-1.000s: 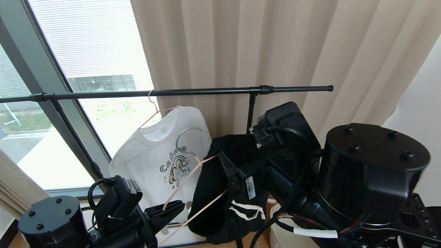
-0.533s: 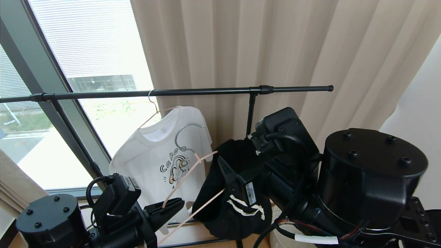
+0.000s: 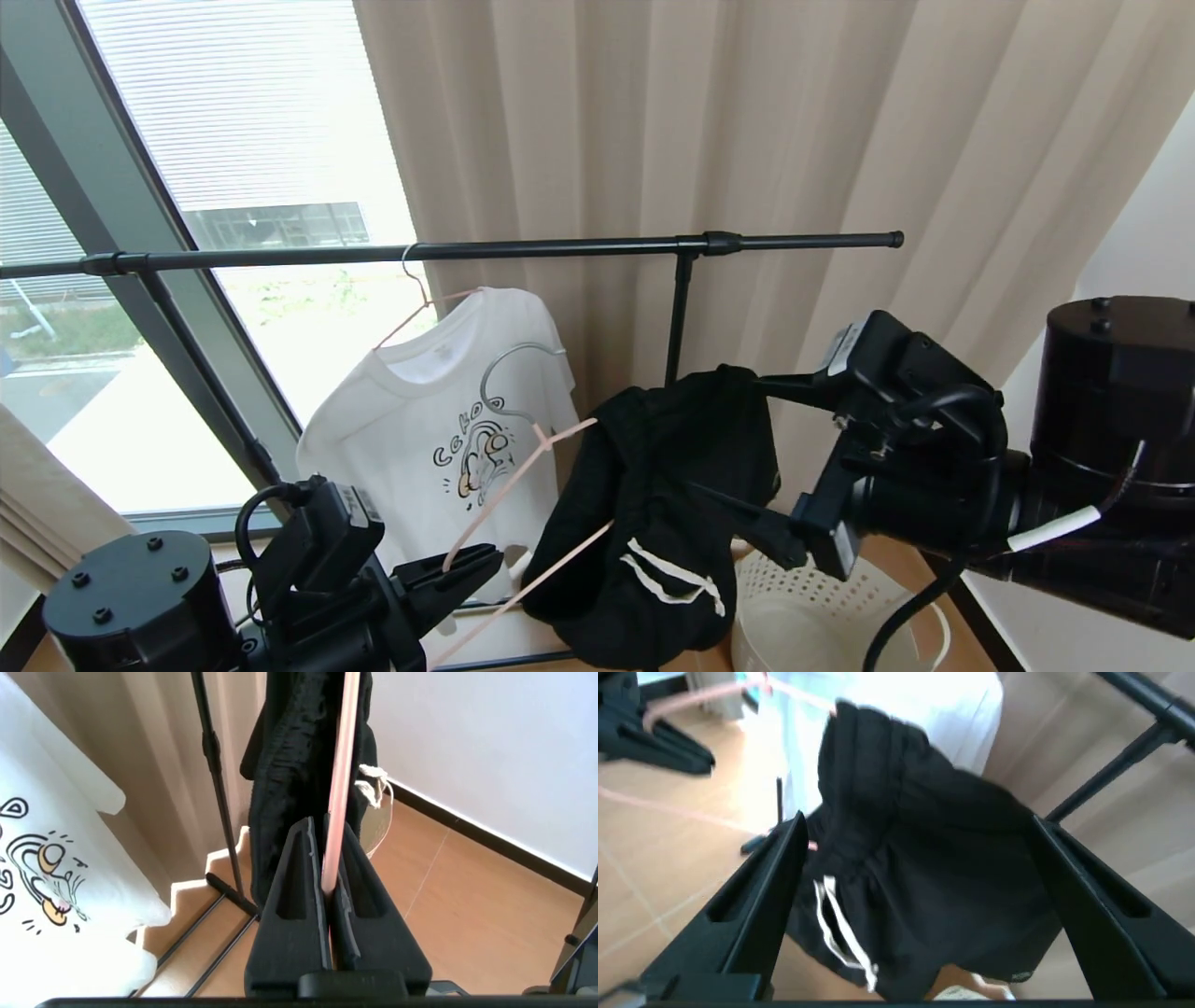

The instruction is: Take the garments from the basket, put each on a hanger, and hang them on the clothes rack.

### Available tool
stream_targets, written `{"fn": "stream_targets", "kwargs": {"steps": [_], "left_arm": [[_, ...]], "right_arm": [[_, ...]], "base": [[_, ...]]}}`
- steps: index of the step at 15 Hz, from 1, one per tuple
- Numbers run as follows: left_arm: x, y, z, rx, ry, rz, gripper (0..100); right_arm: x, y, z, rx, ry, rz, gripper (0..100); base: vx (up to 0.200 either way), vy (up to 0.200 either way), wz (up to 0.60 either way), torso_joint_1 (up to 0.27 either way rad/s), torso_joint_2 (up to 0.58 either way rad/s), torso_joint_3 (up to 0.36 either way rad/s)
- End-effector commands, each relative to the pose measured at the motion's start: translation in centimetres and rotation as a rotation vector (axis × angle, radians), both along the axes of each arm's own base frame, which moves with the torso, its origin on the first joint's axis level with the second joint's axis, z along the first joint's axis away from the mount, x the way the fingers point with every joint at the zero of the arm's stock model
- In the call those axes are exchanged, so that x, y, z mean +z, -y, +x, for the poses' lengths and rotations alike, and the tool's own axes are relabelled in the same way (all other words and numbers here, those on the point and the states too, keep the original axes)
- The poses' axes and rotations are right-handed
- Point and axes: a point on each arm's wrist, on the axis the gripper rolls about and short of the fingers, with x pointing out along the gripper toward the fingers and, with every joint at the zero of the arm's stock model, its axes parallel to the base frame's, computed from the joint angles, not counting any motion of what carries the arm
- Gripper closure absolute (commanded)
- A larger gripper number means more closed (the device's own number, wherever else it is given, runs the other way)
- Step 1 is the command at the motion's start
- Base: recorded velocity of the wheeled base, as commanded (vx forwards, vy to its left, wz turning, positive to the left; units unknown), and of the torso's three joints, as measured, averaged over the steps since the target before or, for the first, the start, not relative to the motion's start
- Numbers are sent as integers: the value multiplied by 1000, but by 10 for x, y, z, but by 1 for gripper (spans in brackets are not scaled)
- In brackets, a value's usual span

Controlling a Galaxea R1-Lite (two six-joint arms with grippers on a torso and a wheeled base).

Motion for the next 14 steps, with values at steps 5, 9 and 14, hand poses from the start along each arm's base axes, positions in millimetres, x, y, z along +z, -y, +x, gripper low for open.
{"fn": "stream_targets", "kwargs": {"steps": [5, 9, 14], "left_arm": [[0, 10, -7, -68, 16, 12, 100], [0, 15, -12, -107, 37, 27, 100], [1, 20, -16, -138, 42, 23, 100]], "right_arm": [[42, 63, 55, 316, -224, -295, 0], [38, 54, 75, 570, -271, -312, 0], [31, 47, 90, 646, -229, -295, 0]], "base": [[0, 0, 0, 0, 0, 0], [0, 0, 0, 0, 0, 0], [0, 0, 0, 0, 0, 0]]}}
